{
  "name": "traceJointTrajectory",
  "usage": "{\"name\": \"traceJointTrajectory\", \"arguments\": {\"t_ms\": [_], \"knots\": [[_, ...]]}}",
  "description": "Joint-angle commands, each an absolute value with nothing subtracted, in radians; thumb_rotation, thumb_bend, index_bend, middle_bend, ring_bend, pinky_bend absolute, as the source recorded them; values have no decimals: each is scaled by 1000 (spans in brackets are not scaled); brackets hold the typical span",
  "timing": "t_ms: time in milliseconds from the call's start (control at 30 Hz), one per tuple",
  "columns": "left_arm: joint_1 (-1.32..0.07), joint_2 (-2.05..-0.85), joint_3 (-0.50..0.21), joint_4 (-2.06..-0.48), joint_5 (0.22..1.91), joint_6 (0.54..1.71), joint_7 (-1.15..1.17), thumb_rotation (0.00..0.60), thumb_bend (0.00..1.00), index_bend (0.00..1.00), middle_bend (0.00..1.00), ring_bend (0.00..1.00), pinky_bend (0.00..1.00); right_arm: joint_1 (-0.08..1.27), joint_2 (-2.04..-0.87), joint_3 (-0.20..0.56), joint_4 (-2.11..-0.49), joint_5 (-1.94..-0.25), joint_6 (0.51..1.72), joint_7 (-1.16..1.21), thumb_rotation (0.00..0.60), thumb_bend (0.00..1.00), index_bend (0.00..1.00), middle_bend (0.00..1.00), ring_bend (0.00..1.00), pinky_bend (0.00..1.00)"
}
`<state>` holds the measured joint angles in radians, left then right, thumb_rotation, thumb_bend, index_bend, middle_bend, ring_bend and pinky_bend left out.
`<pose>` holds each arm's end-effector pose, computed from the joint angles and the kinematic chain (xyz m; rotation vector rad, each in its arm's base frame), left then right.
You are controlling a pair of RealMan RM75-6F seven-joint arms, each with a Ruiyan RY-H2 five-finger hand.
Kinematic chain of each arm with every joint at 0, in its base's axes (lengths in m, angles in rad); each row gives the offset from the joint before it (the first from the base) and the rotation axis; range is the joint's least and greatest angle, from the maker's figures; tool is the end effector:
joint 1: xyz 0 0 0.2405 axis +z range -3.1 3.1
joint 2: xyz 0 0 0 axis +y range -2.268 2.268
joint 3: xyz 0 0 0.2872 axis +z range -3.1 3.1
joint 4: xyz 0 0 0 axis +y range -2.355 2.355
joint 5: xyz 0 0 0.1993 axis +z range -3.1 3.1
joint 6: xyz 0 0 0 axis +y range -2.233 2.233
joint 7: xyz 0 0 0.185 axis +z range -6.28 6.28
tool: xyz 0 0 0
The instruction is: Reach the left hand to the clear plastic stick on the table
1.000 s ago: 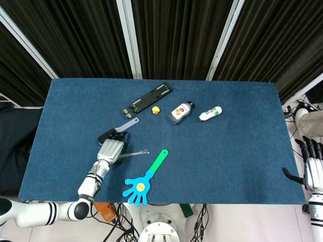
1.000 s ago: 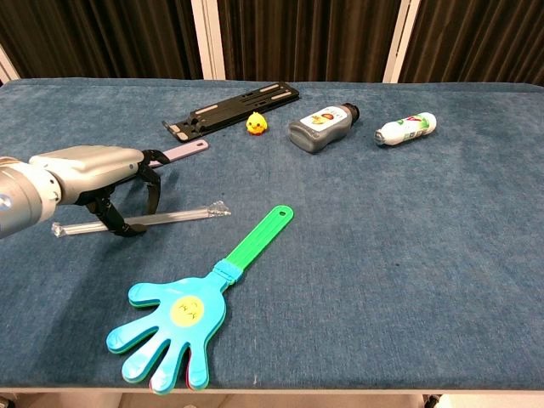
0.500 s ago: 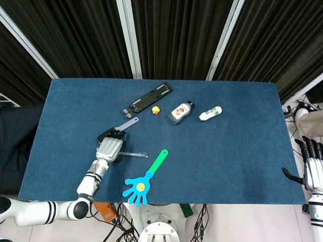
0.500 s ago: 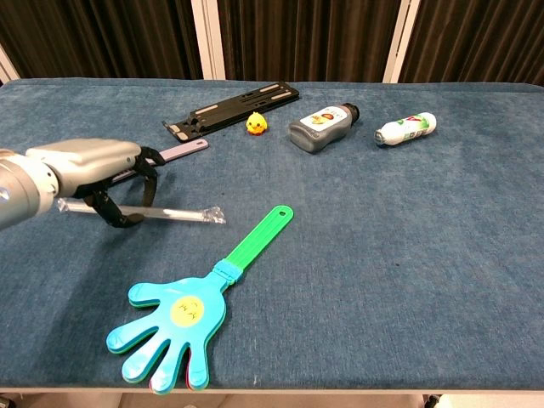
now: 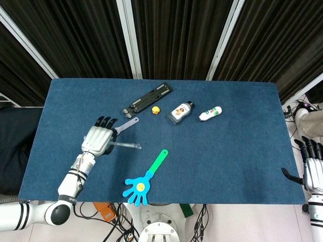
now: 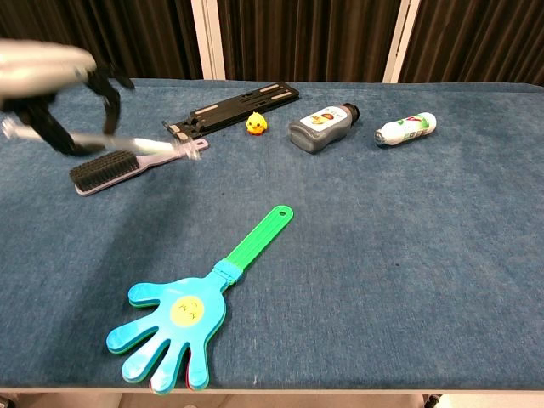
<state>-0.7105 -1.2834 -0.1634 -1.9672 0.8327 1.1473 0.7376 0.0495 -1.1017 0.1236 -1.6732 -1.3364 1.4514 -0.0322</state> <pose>-0.1545 0.3592 0.0591 -1.8043 -0.9006 -0.7406 -0.3540 -0.2228 0.2002 1.2042 -0.9777 0.8423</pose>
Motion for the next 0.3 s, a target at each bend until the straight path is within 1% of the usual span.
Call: {"name": "traceJointTrajectory", "arguments": {"t_ms": [33, 200, 300], "knots": [[-714, -1196, -191, -2041, 845, 1154, 711, 600, 482, 602, 90, 0, 42, 50, -1102, 123, -1673, -1338, 1452, -33, 600, 292, 200, 110, 91, 54], [-708, -1097, -223, -2130, 843, 1146, 642, 600, 480, 602, 90, 0, 42, 50, -1102, 124, -1677, -1330, 1446, -30, 600, 293, 200, 110, 91, 54], [-719, -1043, -237, -2156, 837, 1134, 633, 600, 476, 602, 90, 0, 42, 51, -1103, 124, -1678, -1329, 1444, -32, 600, 292, 200, 110, 91, 54]]}}
